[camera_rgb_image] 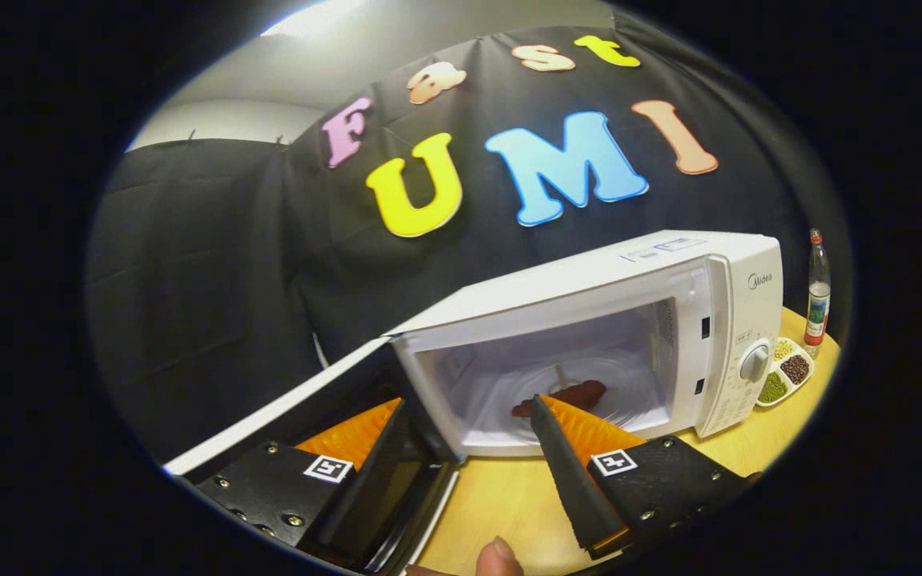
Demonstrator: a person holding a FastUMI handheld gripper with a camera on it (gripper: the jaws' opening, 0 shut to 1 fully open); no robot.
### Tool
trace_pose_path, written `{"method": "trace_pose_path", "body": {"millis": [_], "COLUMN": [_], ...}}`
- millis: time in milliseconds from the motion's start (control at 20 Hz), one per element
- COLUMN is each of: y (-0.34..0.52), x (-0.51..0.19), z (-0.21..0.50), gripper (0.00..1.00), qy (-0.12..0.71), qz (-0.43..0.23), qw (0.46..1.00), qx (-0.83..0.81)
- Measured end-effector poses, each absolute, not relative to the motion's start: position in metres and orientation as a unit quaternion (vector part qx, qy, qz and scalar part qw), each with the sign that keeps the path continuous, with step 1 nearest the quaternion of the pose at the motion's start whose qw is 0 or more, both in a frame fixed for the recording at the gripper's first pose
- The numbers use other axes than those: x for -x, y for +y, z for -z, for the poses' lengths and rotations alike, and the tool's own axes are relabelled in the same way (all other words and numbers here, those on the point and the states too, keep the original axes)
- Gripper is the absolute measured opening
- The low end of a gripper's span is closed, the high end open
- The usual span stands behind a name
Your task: Open the microwave, put the food inside, and close the microwave door.
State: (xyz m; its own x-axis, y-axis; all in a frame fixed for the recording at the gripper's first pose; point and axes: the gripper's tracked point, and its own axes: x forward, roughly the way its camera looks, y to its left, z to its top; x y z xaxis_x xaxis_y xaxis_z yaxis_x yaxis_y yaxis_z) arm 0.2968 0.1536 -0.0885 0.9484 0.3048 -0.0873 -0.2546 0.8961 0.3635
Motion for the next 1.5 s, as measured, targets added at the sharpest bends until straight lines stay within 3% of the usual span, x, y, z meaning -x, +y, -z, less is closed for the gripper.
{"method": "trace_pose_path", "body": {"millis": [200,500,750,1000,1200,1350,1450,1500], "y": [0.203,0.260,0.329,0.380,0.366,0.347,0.331,0.324], "x": [-0.219,-0.142,-0.094,-0.091,-0.113,-0.131,-0.137,-0.137], "z": [0.039,-0.003,0.003,0.061,0.098,0.123,0.143,0.148], "gripper": [0.93,0.92,0.93,0.90,0.66,0.28,0.28,0.15], "qy": [0.046,-0.002,-0.041,-0.010,0.010,0.033,0.056,0.067], "qz": [-0.228,-0.279,-0.335,-0.380,-0.338,-0.315,-0.298,-0.308], "qw": [0.951,0.949,0.939,0.925,0.941,0.948,0.952,0.949], "qx": [-0.203,-0.146,-0.064,0.000,0.017,0.027,0.028,0.018]}}
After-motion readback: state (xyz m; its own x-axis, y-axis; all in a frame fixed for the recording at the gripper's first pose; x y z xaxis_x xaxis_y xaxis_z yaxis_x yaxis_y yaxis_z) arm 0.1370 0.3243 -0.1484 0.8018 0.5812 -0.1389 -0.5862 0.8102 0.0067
